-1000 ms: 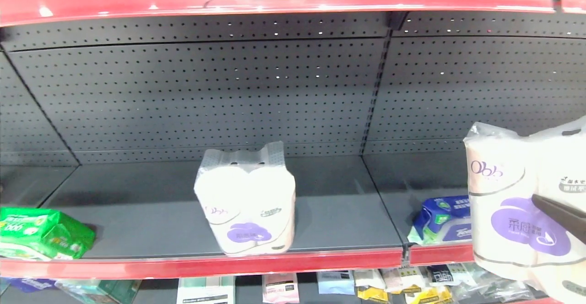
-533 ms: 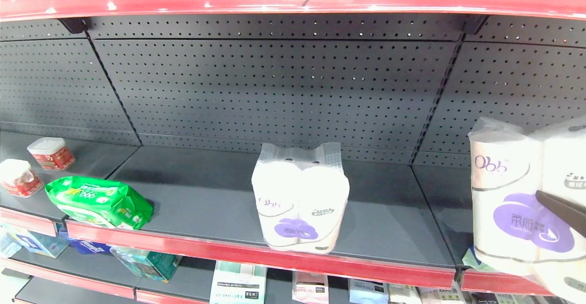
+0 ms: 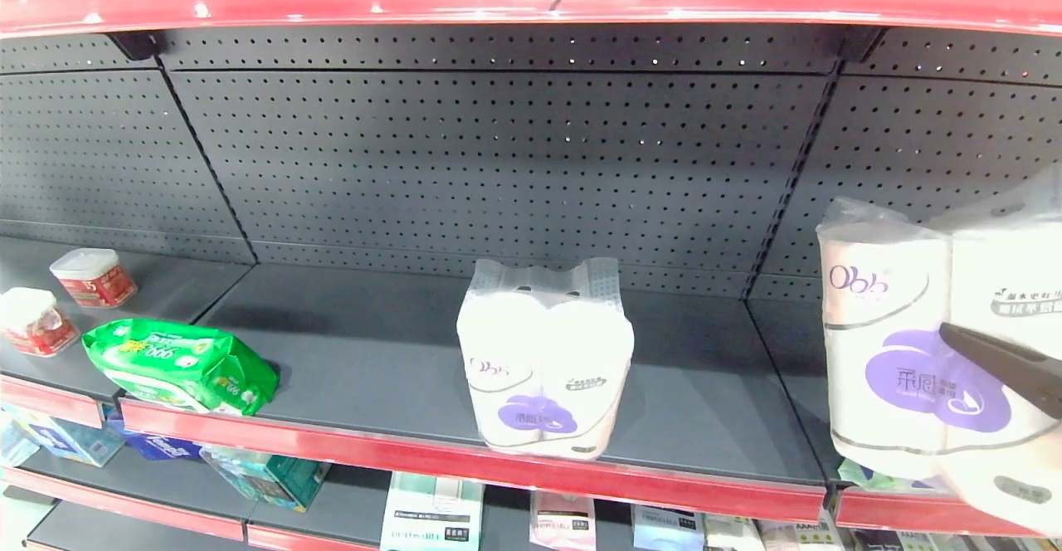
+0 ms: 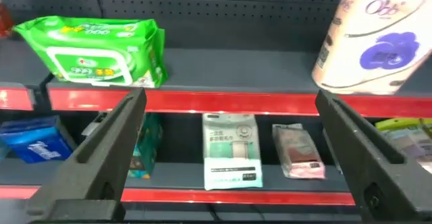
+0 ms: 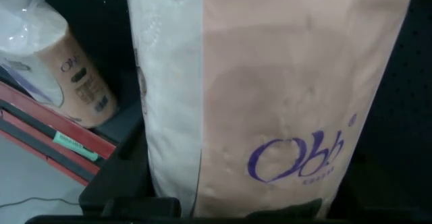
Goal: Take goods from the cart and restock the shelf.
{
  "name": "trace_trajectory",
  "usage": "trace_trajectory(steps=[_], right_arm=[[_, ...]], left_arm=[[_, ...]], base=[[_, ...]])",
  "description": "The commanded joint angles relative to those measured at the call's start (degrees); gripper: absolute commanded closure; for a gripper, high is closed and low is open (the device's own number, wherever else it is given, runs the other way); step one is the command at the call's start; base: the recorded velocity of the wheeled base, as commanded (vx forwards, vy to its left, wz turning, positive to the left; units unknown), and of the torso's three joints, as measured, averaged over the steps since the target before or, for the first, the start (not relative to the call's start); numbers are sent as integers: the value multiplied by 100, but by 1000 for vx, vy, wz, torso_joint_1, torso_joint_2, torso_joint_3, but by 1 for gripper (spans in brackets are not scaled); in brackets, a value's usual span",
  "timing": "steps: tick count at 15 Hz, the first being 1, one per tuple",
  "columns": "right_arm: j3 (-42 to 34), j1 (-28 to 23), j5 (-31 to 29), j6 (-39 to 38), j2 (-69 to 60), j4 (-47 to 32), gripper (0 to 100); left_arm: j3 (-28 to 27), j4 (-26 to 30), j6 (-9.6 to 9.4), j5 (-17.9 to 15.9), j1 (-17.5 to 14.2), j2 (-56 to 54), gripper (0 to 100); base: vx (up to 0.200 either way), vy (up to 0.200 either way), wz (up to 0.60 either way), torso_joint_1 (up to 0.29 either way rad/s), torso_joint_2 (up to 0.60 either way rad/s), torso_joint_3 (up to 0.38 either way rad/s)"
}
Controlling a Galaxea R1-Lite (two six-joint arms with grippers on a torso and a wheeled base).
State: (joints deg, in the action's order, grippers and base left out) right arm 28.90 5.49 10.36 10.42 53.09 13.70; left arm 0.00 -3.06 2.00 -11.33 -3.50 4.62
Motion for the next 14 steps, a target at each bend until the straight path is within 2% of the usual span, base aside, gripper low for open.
trace_trajectory(steps=[1,3,5,6,7,8,10,11,12,13,14], right_arm=[[72,-4,18,-14,369,185,100],[63,-4,27,-14,404,238,100],[45,5,27,-5,430,238,100],[45,5,27,-5,430,238,100],[63,5,27,-5,483,247,100],[63,5,27,-5,474,247,100],[63,5,27,4,474,247,100],[63,5,27,4,474,247,100],[63,5,27,4,474,247,100],[63,5,27,4,483,247,100],[63,5,27,4,483,247,100]], left_arm=[[0,-2,2,16,-10,21,0],[0,-2,2,262,-2,21,0],[0,-10,178,289,-2,21,0],[0,-19,178,289,-2,21,0],[0,-19,310,131,-2,30,0],[0,-19,345,-142,-2,21,0],[0,-10,178,-696,-2,21,0],[0,-10,134,-740,-2,13,0],[0,-10,99,-625,-2,21,0],[0,-10,2,-63,-2,21,0],[0,-10,2,333,-2,21,0]], base=[[0,0,0,0,0,0],[0,0,0,0,0,0],[0,0,0,0,0,0],[0,0,0,0,0,0],[0,0,0,0,0,0],[0,0,0,0,0,0],[0,0,0,0,0,0],[0,0,0,0,0,0],[0,0,0,0,0,0],[0,0,0,0,0,0],[0,0,0,0,0,0]])
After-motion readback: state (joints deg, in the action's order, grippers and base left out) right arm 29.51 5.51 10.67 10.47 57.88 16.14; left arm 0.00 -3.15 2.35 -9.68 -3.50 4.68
